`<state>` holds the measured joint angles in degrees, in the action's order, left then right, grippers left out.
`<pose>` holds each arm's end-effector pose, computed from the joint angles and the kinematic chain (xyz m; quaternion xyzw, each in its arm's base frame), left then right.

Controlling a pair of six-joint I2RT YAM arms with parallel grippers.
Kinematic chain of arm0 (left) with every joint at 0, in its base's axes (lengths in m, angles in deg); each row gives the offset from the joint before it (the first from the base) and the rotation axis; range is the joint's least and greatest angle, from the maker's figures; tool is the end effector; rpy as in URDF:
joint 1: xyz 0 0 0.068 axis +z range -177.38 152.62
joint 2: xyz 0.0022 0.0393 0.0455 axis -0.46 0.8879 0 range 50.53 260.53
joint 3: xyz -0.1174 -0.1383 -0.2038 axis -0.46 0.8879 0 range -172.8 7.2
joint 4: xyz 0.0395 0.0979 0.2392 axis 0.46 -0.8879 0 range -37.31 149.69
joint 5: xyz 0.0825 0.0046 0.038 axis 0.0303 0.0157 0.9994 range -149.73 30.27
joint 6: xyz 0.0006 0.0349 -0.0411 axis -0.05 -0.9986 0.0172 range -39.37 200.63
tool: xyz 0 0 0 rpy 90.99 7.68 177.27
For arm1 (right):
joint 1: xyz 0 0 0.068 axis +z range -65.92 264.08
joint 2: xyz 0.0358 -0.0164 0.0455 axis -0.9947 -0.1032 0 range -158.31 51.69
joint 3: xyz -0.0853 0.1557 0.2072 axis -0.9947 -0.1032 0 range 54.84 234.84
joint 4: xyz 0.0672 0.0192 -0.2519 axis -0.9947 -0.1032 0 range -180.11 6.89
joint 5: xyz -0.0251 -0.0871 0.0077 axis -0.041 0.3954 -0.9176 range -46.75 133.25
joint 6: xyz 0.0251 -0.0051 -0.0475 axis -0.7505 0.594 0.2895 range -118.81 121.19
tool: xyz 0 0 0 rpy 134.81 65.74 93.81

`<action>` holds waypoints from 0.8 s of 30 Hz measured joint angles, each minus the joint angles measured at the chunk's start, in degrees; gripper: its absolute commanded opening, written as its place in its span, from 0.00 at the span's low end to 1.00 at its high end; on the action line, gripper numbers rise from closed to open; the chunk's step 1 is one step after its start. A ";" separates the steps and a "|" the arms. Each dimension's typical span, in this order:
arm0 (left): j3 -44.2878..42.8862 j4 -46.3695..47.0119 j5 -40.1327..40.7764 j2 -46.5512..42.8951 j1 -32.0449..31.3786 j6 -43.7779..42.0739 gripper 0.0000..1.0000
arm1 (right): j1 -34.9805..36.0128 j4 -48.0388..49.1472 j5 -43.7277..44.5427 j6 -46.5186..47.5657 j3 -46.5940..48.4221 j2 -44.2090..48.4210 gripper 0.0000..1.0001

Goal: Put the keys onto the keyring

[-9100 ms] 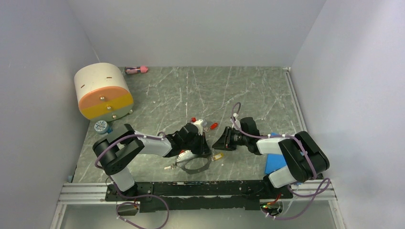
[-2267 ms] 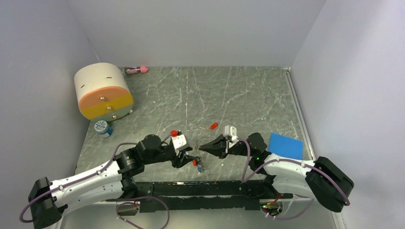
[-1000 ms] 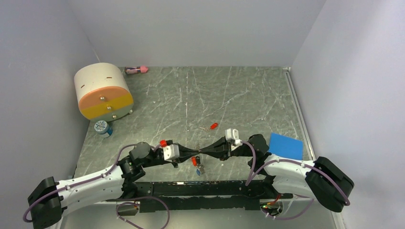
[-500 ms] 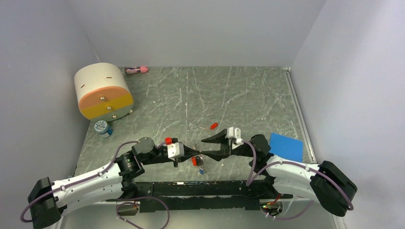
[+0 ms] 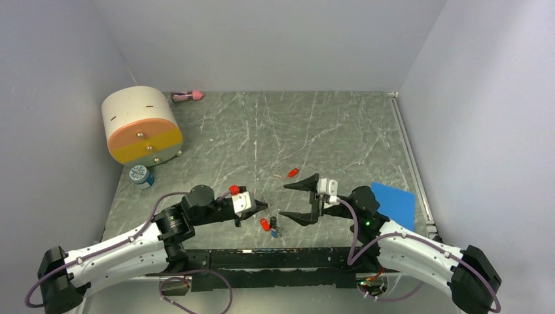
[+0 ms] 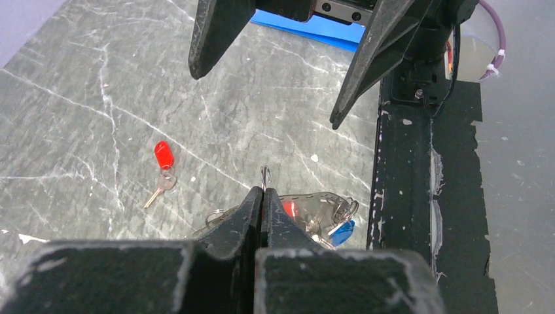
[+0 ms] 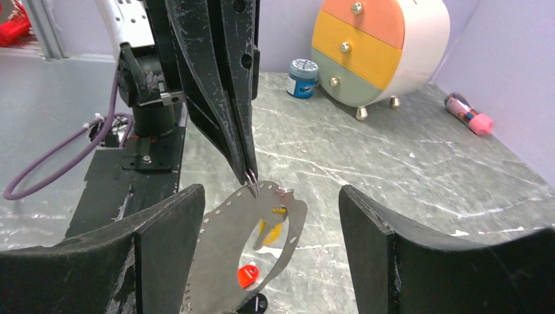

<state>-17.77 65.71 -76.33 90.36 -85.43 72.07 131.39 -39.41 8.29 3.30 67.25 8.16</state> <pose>0.0847 -0.1550 0.2612 0.4911 0.5766 -0.3689 0.5388 0.1003 0.1389 0.2426 -0.4623 0.4439 0.4595 0.6148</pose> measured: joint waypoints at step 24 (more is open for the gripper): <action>-3.04 -3.63 -1.20 2.47 0.00 -2.71 0.03 | -0.24 -13.40 13.33 1.68 0.87 5.25 0.99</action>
<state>-20.81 62.08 -77.54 92.83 -85.43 69.36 131.15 -52.81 21.63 4.99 68.12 13.41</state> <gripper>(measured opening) 0.034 0.988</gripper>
